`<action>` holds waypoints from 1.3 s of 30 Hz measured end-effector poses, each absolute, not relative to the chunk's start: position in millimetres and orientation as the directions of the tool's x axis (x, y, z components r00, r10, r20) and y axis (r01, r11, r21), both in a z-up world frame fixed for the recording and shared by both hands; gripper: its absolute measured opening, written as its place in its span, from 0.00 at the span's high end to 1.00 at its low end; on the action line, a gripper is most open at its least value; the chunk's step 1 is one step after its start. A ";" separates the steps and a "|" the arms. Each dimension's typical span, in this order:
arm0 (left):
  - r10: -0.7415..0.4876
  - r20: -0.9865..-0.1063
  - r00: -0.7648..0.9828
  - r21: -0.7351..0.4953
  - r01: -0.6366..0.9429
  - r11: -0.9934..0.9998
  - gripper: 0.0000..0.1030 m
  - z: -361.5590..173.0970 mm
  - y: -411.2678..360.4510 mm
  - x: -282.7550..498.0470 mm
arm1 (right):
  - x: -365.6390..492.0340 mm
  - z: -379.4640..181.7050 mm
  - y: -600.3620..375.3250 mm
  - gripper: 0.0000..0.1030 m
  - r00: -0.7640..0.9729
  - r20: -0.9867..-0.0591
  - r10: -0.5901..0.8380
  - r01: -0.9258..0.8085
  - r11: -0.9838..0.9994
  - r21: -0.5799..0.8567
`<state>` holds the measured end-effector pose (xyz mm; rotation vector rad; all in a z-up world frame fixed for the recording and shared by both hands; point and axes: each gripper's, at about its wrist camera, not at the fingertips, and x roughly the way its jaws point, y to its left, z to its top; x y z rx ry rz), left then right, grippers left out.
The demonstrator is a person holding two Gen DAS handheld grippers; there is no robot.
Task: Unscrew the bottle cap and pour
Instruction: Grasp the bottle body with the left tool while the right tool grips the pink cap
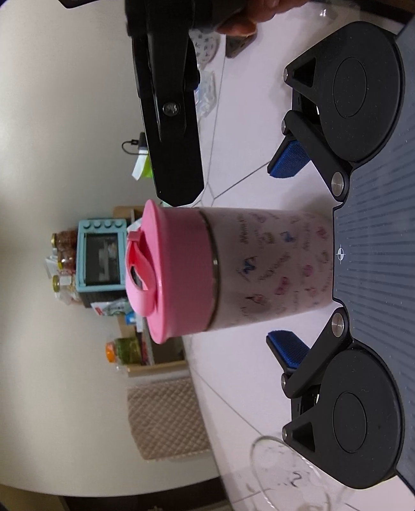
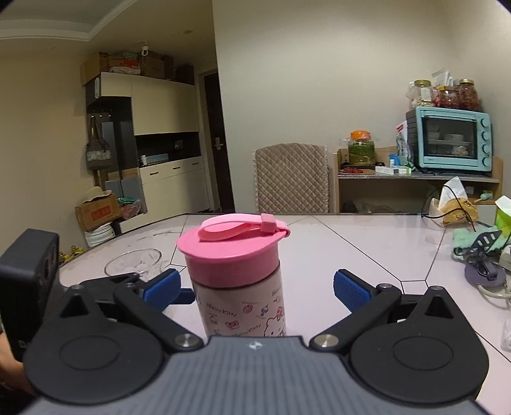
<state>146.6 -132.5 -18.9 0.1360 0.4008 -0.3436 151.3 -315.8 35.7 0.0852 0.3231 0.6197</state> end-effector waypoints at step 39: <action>-0.315 -0.384 0.868 0.021 0.349 0.937 0.13 -25.7 -127.2 164.6 | 181.2 37.9 -273.5 0.00 0.740 -0.292 0.606 -0.596 0.792 0.135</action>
